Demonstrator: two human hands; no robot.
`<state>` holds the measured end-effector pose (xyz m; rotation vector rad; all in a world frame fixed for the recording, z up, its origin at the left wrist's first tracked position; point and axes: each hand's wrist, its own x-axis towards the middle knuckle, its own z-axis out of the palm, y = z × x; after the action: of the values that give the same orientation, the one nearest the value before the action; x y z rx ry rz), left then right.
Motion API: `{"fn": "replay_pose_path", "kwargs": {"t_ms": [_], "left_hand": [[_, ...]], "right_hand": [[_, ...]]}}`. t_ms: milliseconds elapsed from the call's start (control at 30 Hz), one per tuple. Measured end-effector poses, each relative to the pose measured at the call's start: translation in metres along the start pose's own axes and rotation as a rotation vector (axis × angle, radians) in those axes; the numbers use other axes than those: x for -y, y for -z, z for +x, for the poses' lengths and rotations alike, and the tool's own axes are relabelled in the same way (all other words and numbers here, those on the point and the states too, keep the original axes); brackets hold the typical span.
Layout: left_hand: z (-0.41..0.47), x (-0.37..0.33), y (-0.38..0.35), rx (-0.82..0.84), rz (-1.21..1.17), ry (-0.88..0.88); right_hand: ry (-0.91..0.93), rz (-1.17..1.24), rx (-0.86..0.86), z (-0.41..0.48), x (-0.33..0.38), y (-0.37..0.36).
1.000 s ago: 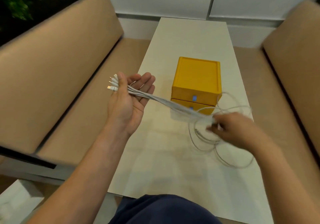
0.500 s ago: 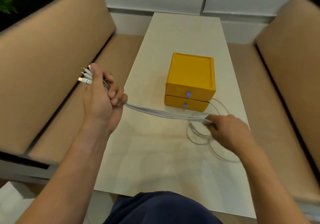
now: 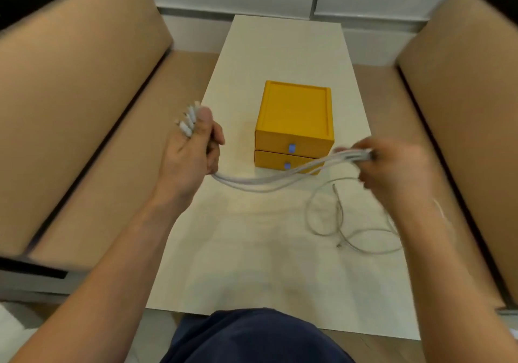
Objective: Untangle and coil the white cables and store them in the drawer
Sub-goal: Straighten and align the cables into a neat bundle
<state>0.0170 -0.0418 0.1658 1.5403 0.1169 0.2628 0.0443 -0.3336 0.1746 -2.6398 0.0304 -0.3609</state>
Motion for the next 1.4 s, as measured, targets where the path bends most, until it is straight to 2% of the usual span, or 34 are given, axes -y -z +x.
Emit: {"fn": "replay_pose_path", "kwargs": {"t_ms": [33, 133, 233, 300, 500, 600, 700, 767, 833, 900, 933, 1033, 1133, 1167, 1233, 1267, 1300, 1400], "left_hand": [[-0.001, 0.004, -0.001, 0.045, 0.097, 0.01], [-0.008, 0.019, -0.012, 0.202, 0.314, -0.002], [-0.014, 0.032, -0.027, 0.41, 0.604, -0.006], [-0.016, 0.039, -0.033, 0.51, 0.728, 0.043], [-0.014, 0.028, -0.035, 0.696, 0.616, 0.086], [-0.011, 0.03, -0.042, 0.608, 0.667, -0.011], [0.0, 0.027, -0.031, 0.516, 0.672, -0.075], [0.008, 0.024, -0.02, 0.474, 0.686, -0.139], [0.015, 0.019, -0.004, 0.344, 0.551, -0.097], [0.023, 0.011, 0.017, 0.209, 0.434, -0.053], [0.026, 0.007, 0.027, 0.187, 0.448, -0.05], [0.024, 0.002, 0.038, 0.305, 0.671, -0.056], [0.019, 0.01, 0.028, 0.443, 0.733, -0.047], [0.018, 0.013, 0.025, 0.44, 0.752, -0.04], [0.018, 0.02, 0.021, 0.46, 0.789, -0.054], [0.018, 0.023, 0.019, 0.49, 0.814, -0.076], [0.017, 0.025, 0.017, 0.525, 0.846, -0.1], [0.012, 0.029, 0.006, 0.588, 0.872, -0.115]], "right_hand": [[0.031, -0.061, 0.13, -0.005, 0.0, -0.014], [0.142, -0.111, 0.226, -0.017, 0.008, -0.049], [0.209, 0.057, 0.336, -0.022, 0.025, -0.06], [0.228, 0.199, 0.32, -0.02, 0.033, -0.061], [0.182, 0.412, 0.192, -0.01, 0.032, -0.063], [0.225, 0.442, 0.213, -0.01, 0.035, -0.069], [0.251, 0.359, 0.371, -0.005, 0.028, -0.07], [0.306, 0.095, 0.473, 0.001, 0.019, -0.071], [0.308, -0.182, 0.531, 0.007, 0.002, -0.073], [0.195, -0.209, 0.489, 0.012, -0.02, -0.072], [0.134, -0.167, 0.42, 0.015, -0.032, -0.07], [0.053, -0.075, 0.162, 0.026, -0.053, -0.059], [0.078, -0.102, -0.026, 0.032, -0.056, -0.052], [0.12, -0.166, 0.027, 0.034, -0.059, -0.052], [0.138, -0.383, 0.443, 0.031, -0.062, -0.053], [0.132, -0.411, 0.64, 0.029, -0.061, -0.054], [0.156, -0.38, 0.737, 0.025, -0.055, -0.053], [0.404, -0.169, 0.616, 0.005, -0.012, -0.055]]}}
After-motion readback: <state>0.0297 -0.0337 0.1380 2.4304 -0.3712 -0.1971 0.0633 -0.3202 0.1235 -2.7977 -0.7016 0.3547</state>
